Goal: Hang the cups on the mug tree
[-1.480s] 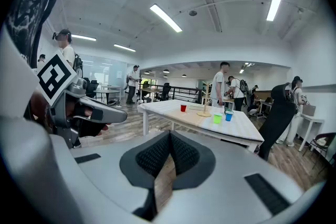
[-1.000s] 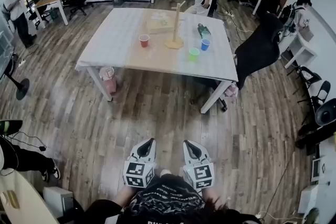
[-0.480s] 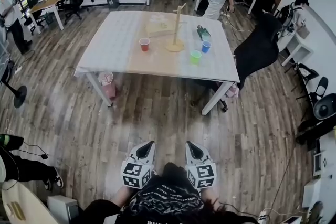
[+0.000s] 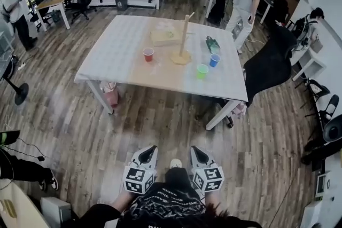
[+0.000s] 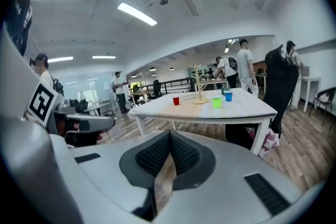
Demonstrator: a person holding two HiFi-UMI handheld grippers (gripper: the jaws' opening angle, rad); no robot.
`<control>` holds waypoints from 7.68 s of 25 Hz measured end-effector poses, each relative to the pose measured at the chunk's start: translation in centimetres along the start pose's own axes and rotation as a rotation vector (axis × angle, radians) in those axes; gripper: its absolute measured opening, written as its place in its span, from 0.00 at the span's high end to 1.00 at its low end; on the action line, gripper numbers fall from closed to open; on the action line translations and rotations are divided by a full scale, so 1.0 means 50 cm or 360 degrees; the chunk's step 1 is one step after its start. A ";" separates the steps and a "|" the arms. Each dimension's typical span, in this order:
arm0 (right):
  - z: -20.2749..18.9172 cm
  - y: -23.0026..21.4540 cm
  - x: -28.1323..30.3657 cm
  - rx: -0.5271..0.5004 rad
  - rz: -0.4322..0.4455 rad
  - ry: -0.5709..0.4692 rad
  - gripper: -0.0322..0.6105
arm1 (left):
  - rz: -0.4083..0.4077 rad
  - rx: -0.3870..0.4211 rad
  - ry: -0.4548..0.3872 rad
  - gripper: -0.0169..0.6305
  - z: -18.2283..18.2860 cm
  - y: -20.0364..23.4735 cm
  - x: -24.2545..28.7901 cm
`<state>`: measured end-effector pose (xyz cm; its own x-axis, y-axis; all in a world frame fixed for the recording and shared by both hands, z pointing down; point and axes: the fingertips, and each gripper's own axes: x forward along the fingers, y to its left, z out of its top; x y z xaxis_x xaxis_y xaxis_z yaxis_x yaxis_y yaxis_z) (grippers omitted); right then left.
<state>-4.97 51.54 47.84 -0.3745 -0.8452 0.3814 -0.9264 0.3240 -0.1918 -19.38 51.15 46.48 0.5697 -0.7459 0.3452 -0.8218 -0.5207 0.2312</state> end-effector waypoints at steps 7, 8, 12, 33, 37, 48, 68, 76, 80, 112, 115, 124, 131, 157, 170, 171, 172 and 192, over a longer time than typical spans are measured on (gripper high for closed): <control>0.074 -0.156 0.129 -0.0008 0.0092 -0.0034 0.94 | 0.0099 0.0024 0.0040 0.94 0.037 0.024 0.159; 0.080 -0.177 0.142 -0.0027 0.0108 -0.0028 0.94 | 0.0108 0.0015 0.0037 0.94 0.043 0.023 0.186; 0.098 -0.254 0.185 -0.0077 0.0167 0.0010 0.94 | 0.0131 -0.0037 0.0024 0.94 0.067 0.010 0.286; 0.182 -0.380 0.319 -0.0231 0.0213 0.0008 0.94 | 0.0158 -0.0062 0.0080 0.94 0.123 0.051 0.506; 0.200 -0.417 0.359 -0.0174 0.0116 0.0028 0.94 | 0.0101 -0.0123 0.0080 0.94 0.145 0.090 0.573; 0.306 -0.514 0.542 0.0004 -0.0132 -0.0029 0.94 | -0.0120 -0.0054 0.0065 0.94 0.272 0.239 0.780; 0.410 -0.642 0.718 0.0242 -0.0530 -0.0096 0.94 | -0.0380 -0.0007 0.0143 0.94 0.417 0.410 1.011; 0.462 -0.719 0.773 0.0218 -0.0433 -0.0105 0.94 | -0.0222 -0.0044 0.0107 0.94 0.442 0.418 1.058; 0.491 -0.757 0.793 0.0206 -0.0363 -0.0106 0.94 | -0.0141 -0.0057 0.0085 0.94 0.456 0.410 1.077; 0.424 -1.067 0.994 0.0303 -0.0198 0.0439 0.69 | 0.0280 -0.0134 0.0202 0.94 0.401 0.448 1.093; 0.420 -1.071 1.004 0.0301 -0.0201 0.0466 0.69 | 0.0307 -0.0141 0.0208 0.94 0.397 0.454 1.088; 0.417 -1.075 1.011 0.0292 -0.0236 0.0507 0.86 | 0.0331 -0.0055 0.0234 0.94 0.390 0.455 1.083; 0.417 -1.066 1.016 0.0268 -0.0232 0.0516 0.90 | 0.0335 -0.0076 0.0232 0.94 0.386 0.463 1.080; 0.745 -0.906 1.004 -0.0178 -0.0212 -0.0031 0.90 | 0.0353 -0.0222 0.0199 0.94 0.376 0.503 1.062; 0.885 -0.820 1.005 -0.0346 -0.0242 -0.0213 0.90 | 0.0349 -0.0262 0.0183 0.94 0.379 0.516 1.056; 0.891 -0.815 1.008 -0.0387 -0.0252 -0.0217 0.90 | 0.0352 -0.0266 0.0181 0.94 0.378 0.518 1.055; 0.898 -0.810 1.010 -0.0429 -0.0261 -0.0221 0.90 | 0.0355 -0.0271 0.0178 0.94 0.378 0.519 1.053; 0.994 -0.701 1.093 -0.0842 -0.0301 -0.0290 0.90 | 0.0396 -0.0343 0.0182 0.94 0.363 0.562 1.032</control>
<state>8.96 -27.14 30.45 -0.2315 -0.9532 0.1945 -0.8872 0.2888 0.3597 -12.93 -9.51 54.25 0.3570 -0.7811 0.5122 -0.9251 -0.2198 0.3096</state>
